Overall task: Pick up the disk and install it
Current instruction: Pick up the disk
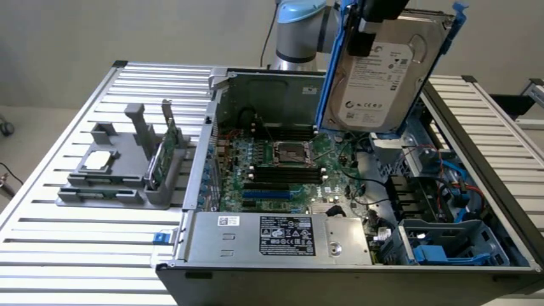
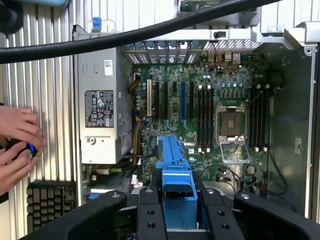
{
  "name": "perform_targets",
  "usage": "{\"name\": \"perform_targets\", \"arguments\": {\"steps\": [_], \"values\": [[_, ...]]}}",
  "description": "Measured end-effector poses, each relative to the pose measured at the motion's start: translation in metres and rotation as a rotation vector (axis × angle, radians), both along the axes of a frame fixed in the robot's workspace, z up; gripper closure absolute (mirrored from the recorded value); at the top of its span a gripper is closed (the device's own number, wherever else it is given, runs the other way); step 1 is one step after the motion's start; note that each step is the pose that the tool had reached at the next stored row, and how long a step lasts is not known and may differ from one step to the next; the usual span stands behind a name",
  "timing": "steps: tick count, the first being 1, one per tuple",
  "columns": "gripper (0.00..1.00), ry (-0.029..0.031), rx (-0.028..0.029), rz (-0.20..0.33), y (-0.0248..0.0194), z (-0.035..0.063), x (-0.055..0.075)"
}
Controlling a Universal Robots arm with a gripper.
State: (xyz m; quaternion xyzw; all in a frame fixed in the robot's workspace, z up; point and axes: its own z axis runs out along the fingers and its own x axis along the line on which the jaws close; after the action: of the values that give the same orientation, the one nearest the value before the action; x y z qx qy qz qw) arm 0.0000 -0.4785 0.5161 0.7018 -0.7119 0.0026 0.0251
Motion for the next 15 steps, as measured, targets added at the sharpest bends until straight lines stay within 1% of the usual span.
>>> {"name": "perform_targets", "arguments": {"steps": [15], "values": [[0.67, 0.0, 0.0009, 0.0, -0.0443, 0.0, 0.023]]}}
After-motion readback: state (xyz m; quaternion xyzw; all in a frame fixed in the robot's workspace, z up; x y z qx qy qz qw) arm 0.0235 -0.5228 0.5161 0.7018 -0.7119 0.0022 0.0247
